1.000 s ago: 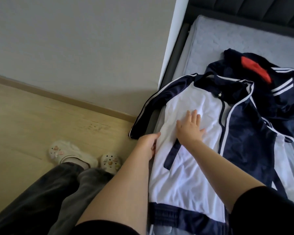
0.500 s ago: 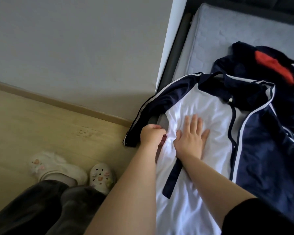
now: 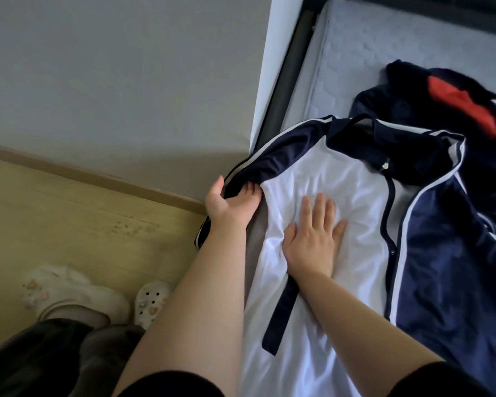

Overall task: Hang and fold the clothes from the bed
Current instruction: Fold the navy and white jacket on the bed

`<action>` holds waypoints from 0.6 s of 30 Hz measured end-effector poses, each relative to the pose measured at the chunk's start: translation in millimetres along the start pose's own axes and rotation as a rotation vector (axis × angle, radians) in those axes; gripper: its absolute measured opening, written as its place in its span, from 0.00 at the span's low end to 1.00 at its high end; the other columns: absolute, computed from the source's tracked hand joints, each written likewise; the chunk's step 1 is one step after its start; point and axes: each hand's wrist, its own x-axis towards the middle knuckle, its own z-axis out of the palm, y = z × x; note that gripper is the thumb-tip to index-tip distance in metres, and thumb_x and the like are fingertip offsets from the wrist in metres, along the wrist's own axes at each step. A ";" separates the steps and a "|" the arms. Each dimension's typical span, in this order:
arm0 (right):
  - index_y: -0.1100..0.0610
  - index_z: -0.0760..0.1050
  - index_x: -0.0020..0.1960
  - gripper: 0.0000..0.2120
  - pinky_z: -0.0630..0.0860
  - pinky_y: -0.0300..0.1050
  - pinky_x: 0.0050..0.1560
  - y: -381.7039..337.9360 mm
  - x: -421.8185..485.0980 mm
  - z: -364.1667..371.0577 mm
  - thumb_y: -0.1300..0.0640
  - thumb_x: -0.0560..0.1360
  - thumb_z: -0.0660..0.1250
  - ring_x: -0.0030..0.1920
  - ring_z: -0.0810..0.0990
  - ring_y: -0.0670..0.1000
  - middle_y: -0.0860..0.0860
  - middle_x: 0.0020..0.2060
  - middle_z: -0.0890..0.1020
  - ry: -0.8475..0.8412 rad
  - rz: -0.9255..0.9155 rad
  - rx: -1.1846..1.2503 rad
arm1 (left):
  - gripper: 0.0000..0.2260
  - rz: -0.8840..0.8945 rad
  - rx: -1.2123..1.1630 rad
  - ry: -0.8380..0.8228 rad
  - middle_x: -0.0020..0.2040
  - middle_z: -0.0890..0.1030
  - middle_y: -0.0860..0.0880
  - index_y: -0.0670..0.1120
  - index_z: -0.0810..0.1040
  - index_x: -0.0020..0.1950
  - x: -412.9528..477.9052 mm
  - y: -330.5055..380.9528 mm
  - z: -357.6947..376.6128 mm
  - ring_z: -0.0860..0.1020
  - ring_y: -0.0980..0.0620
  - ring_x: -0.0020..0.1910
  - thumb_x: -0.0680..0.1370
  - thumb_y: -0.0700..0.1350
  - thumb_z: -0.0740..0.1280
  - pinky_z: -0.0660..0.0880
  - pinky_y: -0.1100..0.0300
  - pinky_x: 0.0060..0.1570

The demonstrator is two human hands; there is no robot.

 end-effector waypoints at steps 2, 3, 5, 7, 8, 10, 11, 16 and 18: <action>0.57 0.58 0.76 0.27 0.44 0.63 0.72 0.9 0.4 0.9 0.54 0.78 0.56 0.76 0.50 0.59 0.58 0.76 0.56 -0.008 -0.002 0.001 | 0.22 0.025 -0.063 -0.013 0.62 0.73 0.38 0.37 0.66 0.68 -0.1 2.9 -0.2 0.73 0.41 0.62 0.77 0.45 0.65 0.69 0.49 0.64; 0.57 0.58 0.76 0.27 0.44 0.62 0.72 1.3 0.6 1.2 0.53 0.78 0.56 0.76 0.50 0.59 0.58 0.76 0.55 -0.015 -0.001 -0.002 | 0.21 0.037 -0.079 -0.015 0.62 0.74 0.38 0.37 0.68 0.67 -0.5 4.3 0.9 0.74 0.41 0.62 0.77 0.45 0.65 0.68 0.50 0.65; 0.57 0.58 0.76 0.27 0.43 0.62 0.73 2.0 0.7 1.8 0.53 0.79 0.55 0.77 0.49 0.58 0.58 0.76 0.55 -0.023 0.001 -0.008 | 0.14 0.087 -0.075 -0.019 0.59 0.76 0.40 0.38 0.73 0.60 -1.5 9.3 3.8 0.73 0.41 0.64 0.78 0.44 0.65 0.68 0.49 0.66; 0.57 0.58 0.76 0.26 0.44 0.62 0.72 1.7 0.3 1.5 0.53 0.79 0.55 0.76 0.49 0.58 0.58 0.76 0.55 -0.024 0.003 -0.006 | 0.09 0.154 -0.023 -0.009 0.52 0.78 0.40 0.39 0.75 0.52 -2.7 16.3 6.5 0.74 0.42 0.64 0.78 0.45 0.65 0.70 0.48 0.62; 0.57 0.58 0.76 0.26 0.44 0.62 0.72 1.2 0.4 1.4 0.53 0.79 0.55 0.76 0.49 0.58 0.58 0.76 0.55 -0.026 0.002 -0.005 | 0.09 0.178 0.008 -0.017 0.51 0.78 0.40 0.39 0.75 0.50 -4.3 20.1 8.3 0.74 0.42 0.64 0.78 0.46 0.65 0.71 0.48 0.60; 0.57 0.58 0.76 0.26 0.44 0.62 0.72 0.9 0.4 1.8 0.53 0.78 0.55 0.76 0.49 0.58 0.58 0.76 0.55 -0.030 0.000 -0.006 | 0.12 0.221 0.038 -0.050 0.56 0.79 0.39 0.40 0.77 0.54 -8.3 27.8 10.3 0.75 0.40 0.63 0.78 0.48 0.65 0.70 0.46 0.63; 0.57 0.58 0.76 0.27 0.45 0.62 0.72 1.0 0.7 1.8 0.53 0.78 0.55 0.76 0.49 0.58 0.58 0.76 0.55 -0.033 -0.002 -0.011 | 0.13 0.250 0.032 -0.059 0.59 0.79 0.39 0.41 0.77 0.58 -9.9 32.3 10.8 0.75 0.40 0.62 0.78 0.48 0.65 0.69 0.46 0.64; 0.55 0.56 0.76 0.27 0.44 0.61 0.72 0.8 1.3 3.6 0.52 0.78 0.53 0.76 0.47 0.57 0.57 0.77 0.52 -0.044 -0.003 -0.043 | 0.18 0.312 -0.096 -0.039 0.61 0.78 0.40 0.43 0.73 0.65 -18.1 57.9 11.5 0.76 0.39 0.59 0.80 0.52 0.61 0.72 0.48 0.59; 0.54 0.55 0.77 0.28 0.43 0.61 0.72 1.1 2.0 4.4 0.51 0.78 0.52 0.76 0.47 0.57 0.57 0.77 0.52 -0.062 -0.003 -0.059 | 0.18 0.338 -0.029 -0.006 0.64 0.76 0.41 0.44 0.72 0.68 -20.1 63.6 14.0 0.74 0.41 0.64 0.81 0.52 0.57 0.70 0.50 0.62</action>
